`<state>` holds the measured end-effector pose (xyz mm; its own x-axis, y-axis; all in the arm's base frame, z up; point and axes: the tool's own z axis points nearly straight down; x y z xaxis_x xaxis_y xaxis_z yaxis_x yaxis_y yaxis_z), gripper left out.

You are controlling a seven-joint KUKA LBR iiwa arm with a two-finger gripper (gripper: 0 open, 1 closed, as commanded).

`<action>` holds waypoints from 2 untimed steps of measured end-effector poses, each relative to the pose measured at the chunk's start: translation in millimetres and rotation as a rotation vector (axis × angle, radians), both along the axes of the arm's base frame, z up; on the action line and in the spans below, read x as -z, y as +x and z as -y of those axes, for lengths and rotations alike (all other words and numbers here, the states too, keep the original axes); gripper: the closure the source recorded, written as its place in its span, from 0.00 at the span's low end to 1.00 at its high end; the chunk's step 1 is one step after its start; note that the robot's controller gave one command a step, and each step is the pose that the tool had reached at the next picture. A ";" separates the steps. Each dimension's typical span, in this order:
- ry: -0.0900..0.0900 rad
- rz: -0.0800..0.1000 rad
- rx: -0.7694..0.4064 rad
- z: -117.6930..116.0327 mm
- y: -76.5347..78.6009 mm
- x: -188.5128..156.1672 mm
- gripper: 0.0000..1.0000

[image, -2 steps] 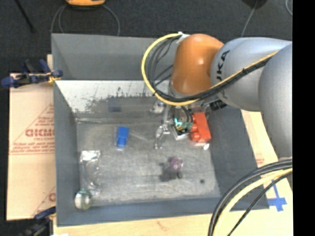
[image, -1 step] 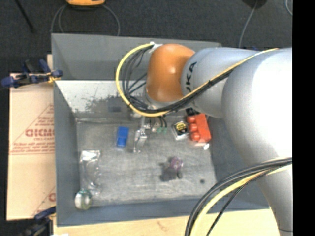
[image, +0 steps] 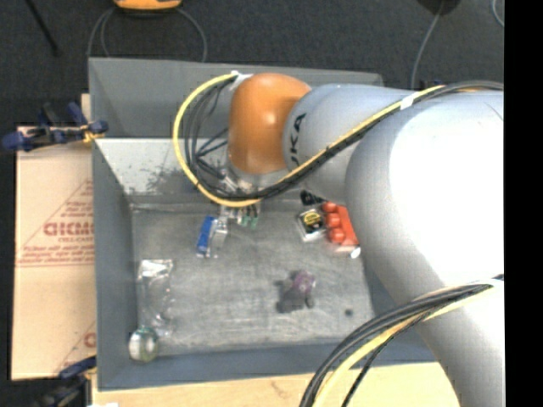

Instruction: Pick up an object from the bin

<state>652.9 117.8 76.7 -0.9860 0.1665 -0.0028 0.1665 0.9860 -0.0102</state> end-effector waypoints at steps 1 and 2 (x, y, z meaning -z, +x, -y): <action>0.011 0.016 -0.002 -5.3 2.1 -0.9 1.00; 0.014 0.007 0.029 -25.0 -0.7 -22.3 1.00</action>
Offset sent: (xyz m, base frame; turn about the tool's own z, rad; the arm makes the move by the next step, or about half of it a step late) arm 0.0000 0.0000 0.0000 0.0000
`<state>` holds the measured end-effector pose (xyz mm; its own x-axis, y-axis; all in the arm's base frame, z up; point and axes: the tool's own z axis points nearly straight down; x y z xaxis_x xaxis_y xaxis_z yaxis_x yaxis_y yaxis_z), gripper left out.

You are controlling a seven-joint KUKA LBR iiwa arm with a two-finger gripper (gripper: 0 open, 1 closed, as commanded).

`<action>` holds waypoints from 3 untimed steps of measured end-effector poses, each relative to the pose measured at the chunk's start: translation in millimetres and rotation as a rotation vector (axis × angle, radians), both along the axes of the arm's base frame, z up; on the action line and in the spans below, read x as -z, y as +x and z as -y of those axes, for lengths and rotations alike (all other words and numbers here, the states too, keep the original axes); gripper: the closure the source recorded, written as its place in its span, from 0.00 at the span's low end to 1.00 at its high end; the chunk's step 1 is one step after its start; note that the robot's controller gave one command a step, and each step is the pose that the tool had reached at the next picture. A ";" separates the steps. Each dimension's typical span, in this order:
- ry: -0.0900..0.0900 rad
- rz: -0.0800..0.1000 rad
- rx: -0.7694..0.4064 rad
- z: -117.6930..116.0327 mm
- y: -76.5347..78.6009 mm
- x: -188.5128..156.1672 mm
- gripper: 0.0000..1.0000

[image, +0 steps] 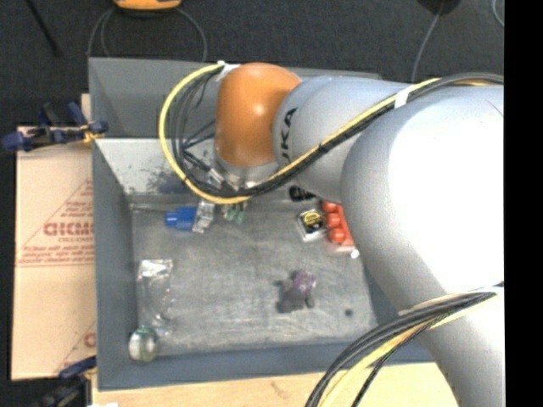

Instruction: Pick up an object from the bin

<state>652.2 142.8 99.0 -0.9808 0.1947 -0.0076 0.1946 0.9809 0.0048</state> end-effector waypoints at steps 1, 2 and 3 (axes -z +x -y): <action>-0.003 -0.005 -0.013 -4.7 -19.8 -15.7 1.00; 0.000 0.004 -0.006 13.1 -27.3 -172.1 1.00; -0.006 -0.012 -0.127 12.3 -29.8 -72.0 1.00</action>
Offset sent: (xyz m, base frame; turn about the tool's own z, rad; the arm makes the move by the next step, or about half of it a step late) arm -0.0207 0.0056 0.0136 -0.0086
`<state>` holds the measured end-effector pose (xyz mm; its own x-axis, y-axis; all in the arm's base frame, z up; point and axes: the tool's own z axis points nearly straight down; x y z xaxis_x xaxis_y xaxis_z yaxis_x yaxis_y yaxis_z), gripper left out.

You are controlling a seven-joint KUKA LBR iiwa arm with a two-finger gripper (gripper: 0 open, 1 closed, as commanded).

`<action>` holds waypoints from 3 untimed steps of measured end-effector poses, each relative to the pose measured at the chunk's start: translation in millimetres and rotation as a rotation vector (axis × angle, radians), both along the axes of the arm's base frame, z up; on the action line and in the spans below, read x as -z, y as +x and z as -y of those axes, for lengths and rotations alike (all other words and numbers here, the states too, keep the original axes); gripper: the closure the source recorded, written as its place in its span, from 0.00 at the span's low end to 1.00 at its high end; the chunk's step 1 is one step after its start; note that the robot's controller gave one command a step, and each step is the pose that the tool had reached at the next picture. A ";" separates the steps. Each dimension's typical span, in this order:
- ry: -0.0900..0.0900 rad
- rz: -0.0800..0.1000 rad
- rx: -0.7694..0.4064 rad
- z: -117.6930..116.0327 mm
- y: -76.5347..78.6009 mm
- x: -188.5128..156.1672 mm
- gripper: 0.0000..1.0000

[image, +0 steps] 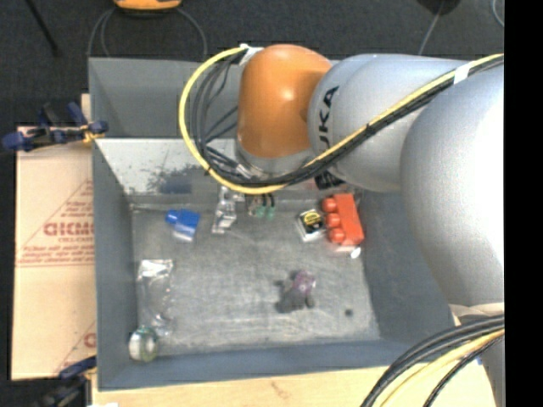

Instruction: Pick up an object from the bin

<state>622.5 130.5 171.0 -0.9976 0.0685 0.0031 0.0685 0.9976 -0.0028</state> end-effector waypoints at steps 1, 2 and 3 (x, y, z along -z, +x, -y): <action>0.002 0.008 0.000 -0.4 1.7 -5.0 0.00; -0.005 0.005 -0.042 -69.6 4.7 93.2 0.00; 0.010 0.021 0.044 -13.2 -30.2 95.1 0.00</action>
Offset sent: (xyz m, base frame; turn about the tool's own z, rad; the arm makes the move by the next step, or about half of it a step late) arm 0.0000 0.0000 0.0000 0.0000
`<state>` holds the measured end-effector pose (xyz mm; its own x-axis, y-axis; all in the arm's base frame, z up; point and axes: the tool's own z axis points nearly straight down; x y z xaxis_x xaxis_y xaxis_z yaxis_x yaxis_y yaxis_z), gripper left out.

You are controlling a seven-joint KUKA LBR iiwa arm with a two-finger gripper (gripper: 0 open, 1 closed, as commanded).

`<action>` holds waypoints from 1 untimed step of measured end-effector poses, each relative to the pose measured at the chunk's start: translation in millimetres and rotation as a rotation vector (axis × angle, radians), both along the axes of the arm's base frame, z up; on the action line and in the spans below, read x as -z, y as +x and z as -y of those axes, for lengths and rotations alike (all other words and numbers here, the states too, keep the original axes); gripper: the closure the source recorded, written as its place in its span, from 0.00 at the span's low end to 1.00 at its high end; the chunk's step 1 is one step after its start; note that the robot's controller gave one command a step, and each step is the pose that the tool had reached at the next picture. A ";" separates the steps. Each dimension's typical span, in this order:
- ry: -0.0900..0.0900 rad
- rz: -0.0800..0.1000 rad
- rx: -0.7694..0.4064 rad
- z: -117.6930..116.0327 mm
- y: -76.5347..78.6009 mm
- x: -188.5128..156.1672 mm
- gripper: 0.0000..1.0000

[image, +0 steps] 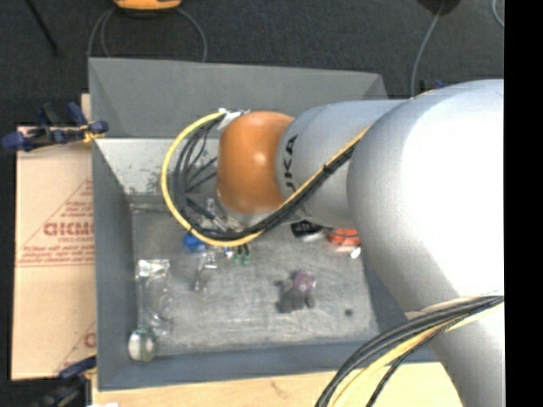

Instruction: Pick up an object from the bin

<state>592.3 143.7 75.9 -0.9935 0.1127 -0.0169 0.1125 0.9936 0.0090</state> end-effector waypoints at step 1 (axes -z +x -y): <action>0.000 0.004 0.000 -1.2 2.4 -2.4 1.00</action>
Offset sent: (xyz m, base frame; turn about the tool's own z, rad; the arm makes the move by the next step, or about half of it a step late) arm 0.0000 0.0000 0.0000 0.0000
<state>594.7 144.9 78.3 -0.9935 0.1123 -0.0209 0.1121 0.9937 0.0093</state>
